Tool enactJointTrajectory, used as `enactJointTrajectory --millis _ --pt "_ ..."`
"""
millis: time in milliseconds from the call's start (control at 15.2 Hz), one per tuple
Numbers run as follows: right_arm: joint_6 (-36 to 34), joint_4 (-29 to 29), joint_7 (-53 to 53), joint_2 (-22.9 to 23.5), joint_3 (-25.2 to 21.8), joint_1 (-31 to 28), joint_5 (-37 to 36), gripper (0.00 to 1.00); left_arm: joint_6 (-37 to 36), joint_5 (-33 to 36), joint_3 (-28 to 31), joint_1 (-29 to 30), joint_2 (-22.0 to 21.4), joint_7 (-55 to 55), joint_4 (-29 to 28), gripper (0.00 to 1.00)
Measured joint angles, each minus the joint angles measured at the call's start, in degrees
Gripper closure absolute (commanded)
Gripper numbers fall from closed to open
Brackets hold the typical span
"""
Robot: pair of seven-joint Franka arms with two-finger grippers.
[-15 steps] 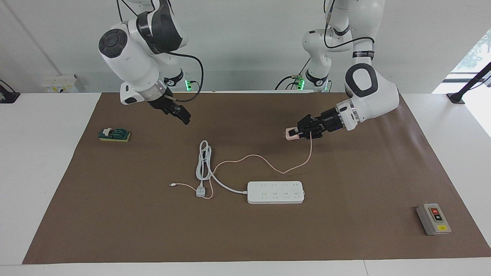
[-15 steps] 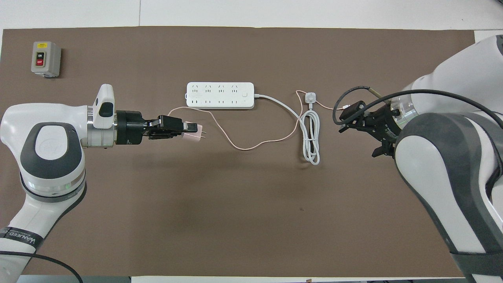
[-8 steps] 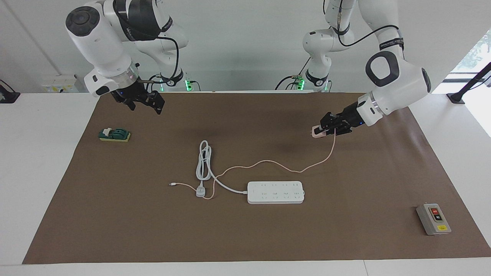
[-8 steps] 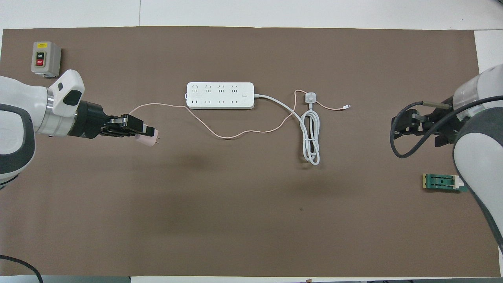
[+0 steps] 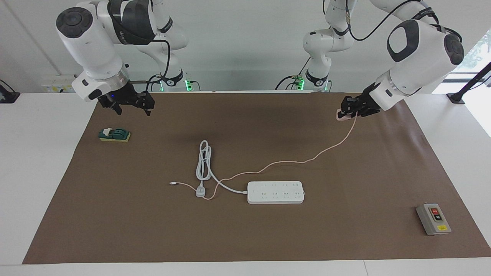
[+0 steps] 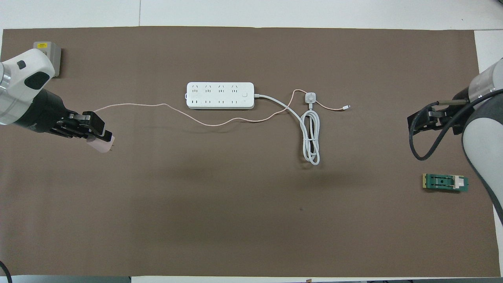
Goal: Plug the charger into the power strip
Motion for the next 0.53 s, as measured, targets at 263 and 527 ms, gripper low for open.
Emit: enactJointTrajectory --millis 263,527 --pt "0.10 0.09 -1.78 -0.02 -3.21 -1.46 0.14 0.00 1.26 3.08 0.06 0.00 0.71 -0.55 1.40 1.00" --pt "0.10 0.15 1.25 -0.40 -3.33 -1.38 0.14 0.00 1.10 3.56 0.44 0.00 0.71 -8.58 2.73 1.00"
